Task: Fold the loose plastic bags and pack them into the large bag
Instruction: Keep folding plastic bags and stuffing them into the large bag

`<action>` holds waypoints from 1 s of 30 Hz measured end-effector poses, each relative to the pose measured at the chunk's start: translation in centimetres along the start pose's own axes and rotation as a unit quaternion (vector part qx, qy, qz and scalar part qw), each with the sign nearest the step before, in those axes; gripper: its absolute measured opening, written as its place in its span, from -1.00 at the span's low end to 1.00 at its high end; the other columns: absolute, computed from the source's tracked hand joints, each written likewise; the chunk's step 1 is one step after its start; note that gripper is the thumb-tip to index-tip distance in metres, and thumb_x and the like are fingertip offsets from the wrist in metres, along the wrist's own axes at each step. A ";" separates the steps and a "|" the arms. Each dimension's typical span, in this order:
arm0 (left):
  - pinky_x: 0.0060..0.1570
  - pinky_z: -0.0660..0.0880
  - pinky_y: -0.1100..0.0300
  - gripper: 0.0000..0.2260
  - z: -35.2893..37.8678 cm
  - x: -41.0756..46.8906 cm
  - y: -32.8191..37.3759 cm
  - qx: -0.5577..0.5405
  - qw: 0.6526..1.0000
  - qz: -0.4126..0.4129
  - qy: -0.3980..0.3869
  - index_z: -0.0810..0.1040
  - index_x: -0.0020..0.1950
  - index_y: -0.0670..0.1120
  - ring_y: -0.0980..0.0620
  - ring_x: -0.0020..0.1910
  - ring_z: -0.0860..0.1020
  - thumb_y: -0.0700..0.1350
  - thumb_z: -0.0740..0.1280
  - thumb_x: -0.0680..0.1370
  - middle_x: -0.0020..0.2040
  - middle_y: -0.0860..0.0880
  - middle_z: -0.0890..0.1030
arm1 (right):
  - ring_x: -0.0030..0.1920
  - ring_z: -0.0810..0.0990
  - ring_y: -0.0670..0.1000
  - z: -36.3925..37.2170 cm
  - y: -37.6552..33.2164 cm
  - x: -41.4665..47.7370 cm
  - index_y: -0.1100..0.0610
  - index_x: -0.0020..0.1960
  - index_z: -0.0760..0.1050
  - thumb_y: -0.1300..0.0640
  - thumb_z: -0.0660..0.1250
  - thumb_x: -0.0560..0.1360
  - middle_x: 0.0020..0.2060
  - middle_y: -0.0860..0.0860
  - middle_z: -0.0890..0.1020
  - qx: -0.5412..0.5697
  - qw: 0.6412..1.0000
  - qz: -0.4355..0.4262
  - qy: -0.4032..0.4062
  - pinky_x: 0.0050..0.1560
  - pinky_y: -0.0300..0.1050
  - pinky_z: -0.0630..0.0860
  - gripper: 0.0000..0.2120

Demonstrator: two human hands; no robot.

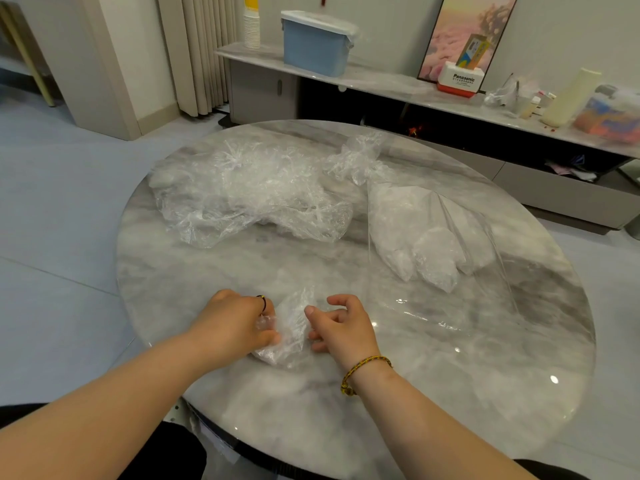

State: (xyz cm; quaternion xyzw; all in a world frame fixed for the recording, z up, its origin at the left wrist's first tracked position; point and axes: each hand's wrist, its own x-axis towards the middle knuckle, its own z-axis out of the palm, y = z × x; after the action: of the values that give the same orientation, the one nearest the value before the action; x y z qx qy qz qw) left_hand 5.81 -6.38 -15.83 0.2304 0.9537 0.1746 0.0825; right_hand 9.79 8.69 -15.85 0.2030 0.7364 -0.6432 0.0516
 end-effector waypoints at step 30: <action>0.28 -0.40 0.34 0.01 4.5 -0.7 1.1 0.117 0.993 0.010 -0.008 0.00 0.43 -0.24 -0.03 0.46 -0.02 0.41 -0.57 0.28 0.48 -0.10 0.05 | 0.50 -0.26 -0.01 -0.4 1.6 0.6 0.08 0.52 -0.08 0.10 -0.04 0.60 0.51 0.01 -0.21 -0.558 0.795 -0.216 -0.098 0.26 -0.25 -0.45 -0.48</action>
State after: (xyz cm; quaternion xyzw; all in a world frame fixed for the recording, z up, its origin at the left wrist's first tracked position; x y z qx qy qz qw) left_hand 7.98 -4.45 -19.52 0.2497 0.9645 0.0609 0.0607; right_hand 9.90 9.33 -17.49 -0.0895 0.9834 -0.1314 0.0879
